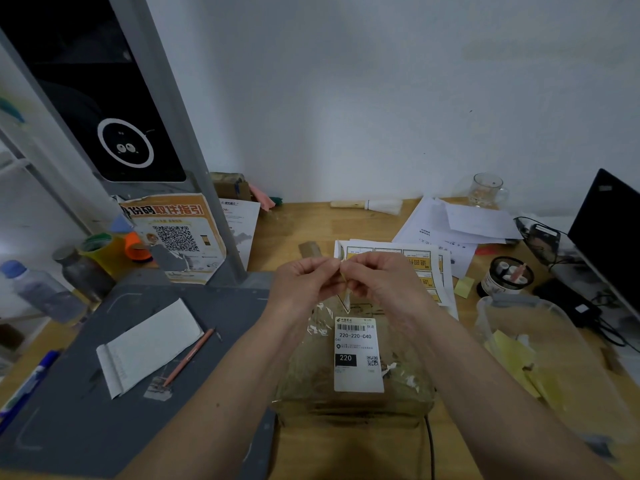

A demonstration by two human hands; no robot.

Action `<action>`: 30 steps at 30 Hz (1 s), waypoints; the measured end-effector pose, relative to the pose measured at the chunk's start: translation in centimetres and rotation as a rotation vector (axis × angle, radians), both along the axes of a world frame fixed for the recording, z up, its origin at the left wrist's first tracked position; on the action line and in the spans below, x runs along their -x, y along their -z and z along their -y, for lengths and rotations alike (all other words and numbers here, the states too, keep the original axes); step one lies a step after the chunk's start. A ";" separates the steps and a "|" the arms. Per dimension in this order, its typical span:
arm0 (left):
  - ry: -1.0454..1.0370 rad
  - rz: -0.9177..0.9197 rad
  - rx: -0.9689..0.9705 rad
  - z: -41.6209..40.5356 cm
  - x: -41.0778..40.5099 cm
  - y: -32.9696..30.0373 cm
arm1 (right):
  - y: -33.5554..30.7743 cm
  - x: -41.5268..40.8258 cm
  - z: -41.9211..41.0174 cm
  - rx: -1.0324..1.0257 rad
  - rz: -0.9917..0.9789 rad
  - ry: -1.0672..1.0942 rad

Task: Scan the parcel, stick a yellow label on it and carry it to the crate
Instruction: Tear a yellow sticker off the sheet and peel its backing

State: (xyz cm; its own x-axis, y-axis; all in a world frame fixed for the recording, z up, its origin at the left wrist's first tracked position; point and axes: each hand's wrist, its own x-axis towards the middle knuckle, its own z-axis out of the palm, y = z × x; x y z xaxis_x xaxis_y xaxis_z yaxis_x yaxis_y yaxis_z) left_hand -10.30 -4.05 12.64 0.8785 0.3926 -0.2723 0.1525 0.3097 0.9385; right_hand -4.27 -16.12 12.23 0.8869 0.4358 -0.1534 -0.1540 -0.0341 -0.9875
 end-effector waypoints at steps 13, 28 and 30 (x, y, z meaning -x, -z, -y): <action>0.055 0.002 -0.019 0.1 -0.5 0.7 | 0.3 -0.1 0.4 -0.149 -0.129 -0.065; -0.017 0.036 -0.013 0.9 -0.3 0.6 | 0.2 0.3 0.2 -0.120 -0.064 0.017; -0.040 0.050 -0.030 1.1 -0.3 0.5 | 0.1 0.4 0.1 -0.048 0.014 0.055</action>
